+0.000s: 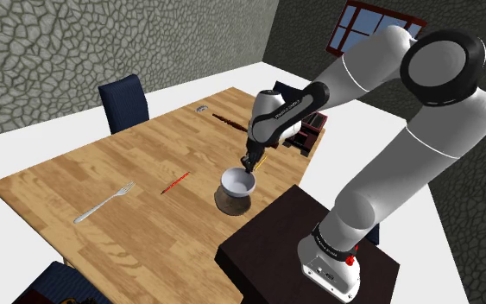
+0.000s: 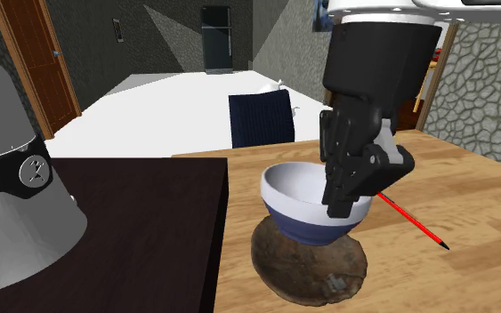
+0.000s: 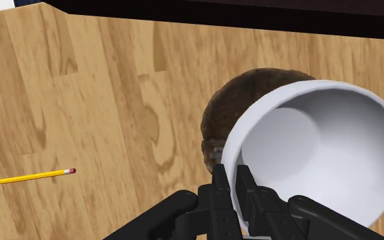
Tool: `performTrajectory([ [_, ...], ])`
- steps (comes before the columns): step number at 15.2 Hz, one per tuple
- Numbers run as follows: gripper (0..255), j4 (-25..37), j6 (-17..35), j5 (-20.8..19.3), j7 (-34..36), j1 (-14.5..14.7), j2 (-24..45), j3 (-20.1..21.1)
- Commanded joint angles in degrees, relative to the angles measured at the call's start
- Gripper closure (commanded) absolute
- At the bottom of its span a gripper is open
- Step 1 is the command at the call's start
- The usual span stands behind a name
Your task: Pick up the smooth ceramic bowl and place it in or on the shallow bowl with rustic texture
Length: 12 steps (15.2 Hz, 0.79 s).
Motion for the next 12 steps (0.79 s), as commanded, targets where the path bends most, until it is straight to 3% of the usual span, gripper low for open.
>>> performTrajectory([
  [1, 255, -0.17, 2.13, -0.43, 0.38, -0.07, 1.91, 0.03],
  [8, 255, -0.14, 8.61, -2.44, 1.93, -0.22, 8.48, -0.24],
  [12, 255, -0.12, 9.0, -2.59, 2.04, -0.19, 8.91, -0.3],
])
